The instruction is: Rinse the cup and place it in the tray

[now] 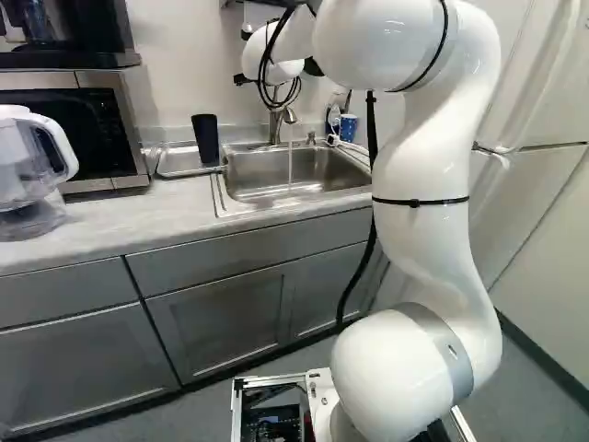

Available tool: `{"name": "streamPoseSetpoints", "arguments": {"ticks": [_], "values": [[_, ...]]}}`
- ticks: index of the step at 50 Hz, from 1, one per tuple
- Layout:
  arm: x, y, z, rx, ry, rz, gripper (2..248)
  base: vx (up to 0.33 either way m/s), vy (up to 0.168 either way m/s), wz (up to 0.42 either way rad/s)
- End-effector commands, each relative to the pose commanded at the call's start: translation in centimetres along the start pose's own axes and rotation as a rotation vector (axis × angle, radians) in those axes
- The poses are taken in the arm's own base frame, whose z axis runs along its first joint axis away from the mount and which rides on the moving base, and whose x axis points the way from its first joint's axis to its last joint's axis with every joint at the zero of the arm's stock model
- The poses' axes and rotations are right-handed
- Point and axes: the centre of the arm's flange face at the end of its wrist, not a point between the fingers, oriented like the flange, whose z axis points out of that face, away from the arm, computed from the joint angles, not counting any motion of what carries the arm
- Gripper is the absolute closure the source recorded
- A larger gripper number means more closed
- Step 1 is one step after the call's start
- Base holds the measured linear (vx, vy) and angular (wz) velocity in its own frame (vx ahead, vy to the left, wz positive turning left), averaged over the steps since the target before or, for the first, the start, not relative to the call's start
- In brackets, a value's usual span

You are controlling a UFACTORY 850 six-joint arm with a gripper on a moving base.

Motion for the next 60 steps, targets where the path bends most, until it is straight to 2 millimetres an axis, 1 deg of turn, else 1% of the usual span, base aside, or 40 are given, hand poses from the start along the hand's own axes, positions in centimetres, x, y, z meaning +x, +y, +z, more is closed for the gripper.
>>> {"name": "streamPoseSetpoints", "arguments": {"ticks": [52, 60], "values": [[-1.3, -0.5, -2.3, 0.009, -0.133, -0.002, 3, 0.000, 0.000, 0.000], [-1.3, -0.5, -2.4, 0.010, -0.137, -0.002, 3, 0.000, 0.000, 0.000]]}}
